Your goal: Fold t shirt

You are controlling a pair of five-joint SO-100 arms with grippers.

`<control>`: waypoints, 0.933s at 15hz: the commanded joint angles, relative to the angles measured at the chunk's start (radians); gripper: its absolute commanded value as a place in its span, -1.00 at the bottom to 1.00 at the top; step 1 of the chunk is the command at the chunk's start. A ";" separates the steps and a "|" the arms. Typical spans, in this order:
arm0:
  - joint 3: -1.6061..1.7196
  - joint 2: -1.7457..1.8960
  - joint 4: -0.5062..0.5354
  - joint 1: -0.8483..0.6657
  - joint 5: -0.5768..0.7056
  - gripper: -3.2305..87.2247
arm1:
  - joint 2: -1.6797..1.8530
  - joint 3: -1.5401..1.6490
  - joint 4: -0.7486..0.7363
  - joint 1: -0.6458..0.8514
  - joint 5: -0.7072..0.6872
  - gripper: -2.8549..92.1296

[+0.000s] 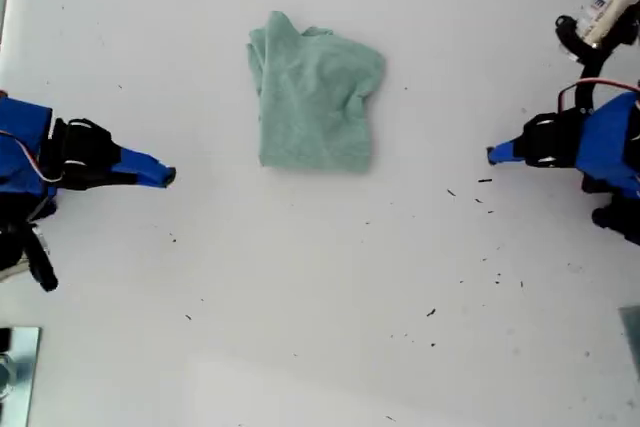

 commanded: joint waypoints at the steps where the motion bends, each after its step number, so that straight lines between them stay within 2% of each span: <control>1: 0.017 0.040 -0.008 0.087 -0.092 -0.93 | 0.012 0.069 -0.034 0.008 0.161 -0.87; 3: 0.006 0.040 0.008 0.064 -0.094 -0.73 | 0.012 0.078 -0.055 -0.043 0.242 -0.84; 4: 0.000 0.040 0.029 0.009 0.077 -0.66 | 0.012 0.078 -0.055 -0.043 0.118 -0.82; 5: 0.005 0.041 0.021 -0.031 0.219 -0.65 | 0.012 0.078 -0.055 -0.043 -0.149 -0.82; 6: 0.006 0.041 0.021 -0.061 0.221 -0.65 | 0.012 0.077 -0.049 -0.040 -0.416 -0.81; 14: 0.006 0.041 0.021 -0.110 0.221 -0.65 | 0.012 0.075 -0.046 -0.041 -0.413 -0.84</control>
